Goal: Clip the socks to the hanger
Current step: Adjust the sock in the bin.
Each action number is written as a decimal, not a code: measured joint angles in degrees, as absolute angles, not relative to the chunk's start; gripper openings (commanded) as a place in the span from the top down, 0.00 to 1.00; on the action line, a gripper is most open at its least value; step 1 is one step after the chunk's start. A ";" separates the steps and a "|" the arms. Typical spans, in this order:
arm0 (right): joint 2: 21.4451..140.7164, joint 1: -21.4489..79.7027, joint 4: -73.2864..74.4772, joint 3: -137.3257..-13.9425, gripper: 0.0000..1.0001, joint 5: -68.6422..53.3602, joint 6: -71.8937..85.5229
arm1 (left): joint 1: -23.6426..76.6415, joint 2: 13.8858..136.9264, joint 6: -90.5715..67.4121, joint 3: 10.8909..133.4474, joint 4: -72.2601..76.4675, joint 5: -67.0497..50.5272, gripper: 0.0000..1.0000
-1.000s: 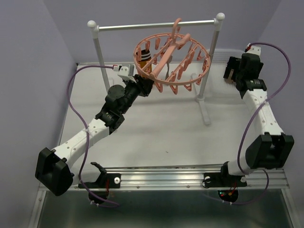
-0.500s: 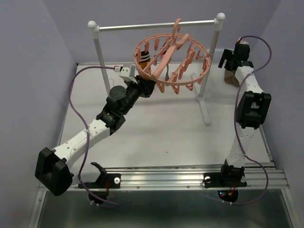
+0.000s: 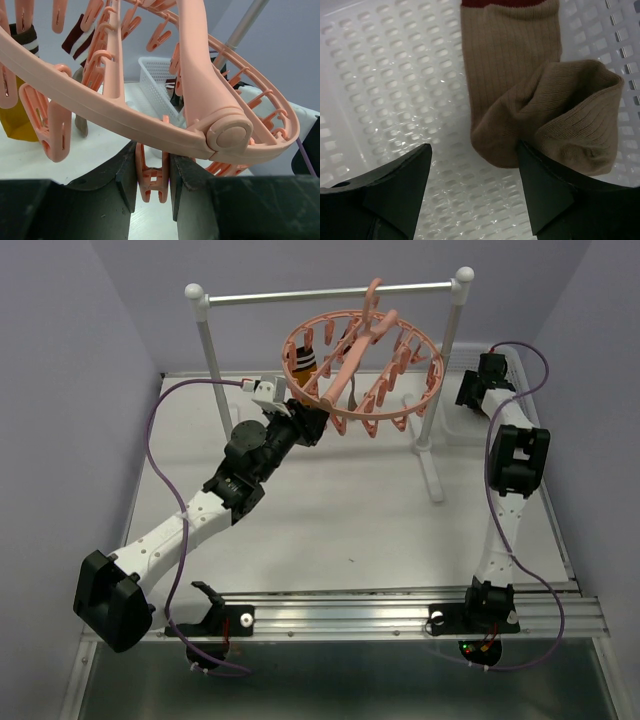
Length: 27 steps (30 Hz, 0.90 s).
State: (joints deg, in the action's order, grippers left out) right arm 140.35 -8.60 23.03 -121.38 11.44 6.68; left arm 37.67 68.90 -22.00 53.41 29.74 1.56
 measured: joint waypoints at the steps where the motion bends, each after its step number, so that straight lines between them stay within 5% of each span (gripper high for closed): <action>1: 140.75 -8.62 23.14 -121.45 0.34 12.38 6.68 | 37.74 68.90 -22.00 53.41 29.74 1.56 1.00; 5: 141.38 -8.80 23.55 -121.45 0.54 14.72 6.22 | 37.87 68.90 -22.00 53.41 29.67 1.52 1.00; 10: 141.40 -9.08 23.57 -121.45 0.98 15.53 5.15 | 37.89 68.90 -22.00 53.41 29.54 1.52 1.00; 19: 139.57 -9.30 23.59 -120.11 0.99 13.82 0.56 | 37.98 68.82 -22.00 53.41 29.32 1.56 1.00; 27: 120.92 -9.30 21.47 -108.71 0.99 9.67 -2.31 | 38.26 68.82 -22.02 53.41 29.30 1.56 1.00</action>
